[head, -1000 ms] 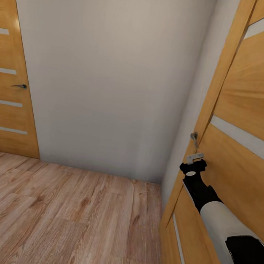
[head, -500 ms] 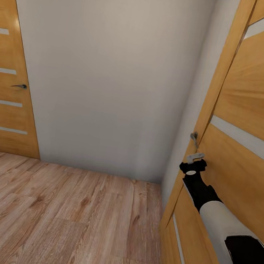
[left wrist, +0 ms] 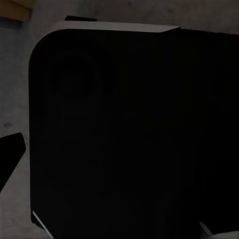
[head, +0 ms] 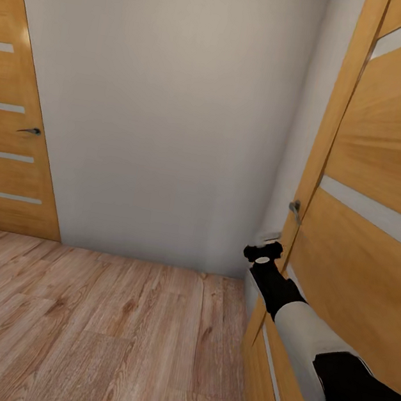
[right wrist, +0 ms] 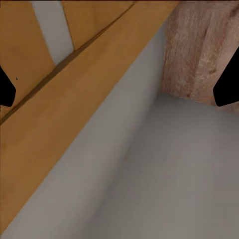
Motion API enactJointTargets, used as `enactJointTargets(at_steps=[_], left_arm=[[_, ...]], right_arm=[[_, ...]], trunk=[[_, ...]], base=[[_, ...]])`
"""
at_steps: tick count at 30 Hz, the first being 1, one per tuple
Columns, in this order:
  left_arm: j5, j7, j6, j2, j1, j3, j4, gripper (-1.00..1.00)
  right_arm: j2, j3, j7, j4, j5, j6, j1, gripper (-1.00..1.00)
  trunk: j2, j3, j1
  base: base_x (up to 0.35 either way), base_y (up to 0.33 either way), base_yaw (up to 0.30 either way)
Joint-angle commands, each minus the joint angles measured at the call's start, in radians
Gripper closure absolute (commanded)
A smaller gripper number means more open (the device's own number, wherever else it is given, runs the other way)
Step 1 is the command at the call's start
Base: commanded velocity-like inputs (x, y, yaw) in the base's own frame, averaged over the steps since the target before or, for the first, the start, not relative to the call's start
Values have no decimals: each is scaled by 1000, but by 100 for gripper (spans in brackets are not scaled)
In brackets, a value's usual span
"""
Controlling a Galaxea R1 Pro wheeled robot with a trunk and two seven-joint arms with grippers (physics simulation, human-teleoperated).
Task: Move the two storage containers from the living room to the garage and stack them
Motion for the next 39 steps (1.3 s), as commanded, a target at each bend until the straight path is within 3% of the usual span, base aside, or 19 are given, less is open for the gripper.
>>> enactJointTargets(at_steps=[1,6,10,11,16,23,30,32,34,35,36,37,38,39], left_arm=[[10,0,-2,0,0,0,0,-100],[10,0,-2,-1,0,-1,0,-100],[10,0,-2,-1,0,-1,0,-100],[10,0,-2,-1,0,-1,0,-100],[9,0,-2,0,0,-1,0,-100],[10,0,-2,0,0,-1,0,-100],[10,0,-2,0,0,-1,0,-100],[10,0,-2,0,0,-1,0,-100],[10,0,-2,0,0,0,0,-100],[10,0,-2,0,0,1,0,-100],[10,0,-2,-1,0,1,0,-100],[10,0,-2,0,0,1,0,-100],[9,0,-2,0,0,1,0,-100],[9,0,-2,0,0,1,0,-100]], right_arm=[[2,5,-4,17,-2,8,-1,-100],[4,5,7,141,-63,-1,5,-100],[6,5,52,285,-126,-29,20,-100],[7,5,96,365,-163,-38,25,-100],[2,5,231,449,-227,-41,27,-100],[2,5,284,464,-245,-38,45,-100],[-5,5,290,465,-248,-36,135,-100],[-8,5,291,465,-247,-45,225,-100],[-15,5,291,465,-246,-51,361,-100],[-26,5,290,465,-245,-58,474,-100],[-31,6,290,465,-245,-66,539,-100],[-34,6,290,465,-245,-73,569,-100],[-39,6,290,465,-245,-100,647,-100],[-40,6,290,465,-245,-110,668,-100]], trunk=[[-1,-1,0],[-1,-1,0],[-1,-1,0],[-1,-1,0],[-1,-1,0],[-1,-1,0],[-1,-1,0],[-1,-1,0],[-1,-1,0],[-1,-1,0],[-1,-1,0],[-1,-1,0],[-1,-1,0],[-1,-1,0]], base=[[0,0,0],[0,0,0],[0,0,0],[0,0,0],[0,0,0],[0,0,0],[0,0,0],[0,0,0],[0,0,0],[0,0,0],[0,0,0],[0,0,0],[0,0,0],[0,0,0]])
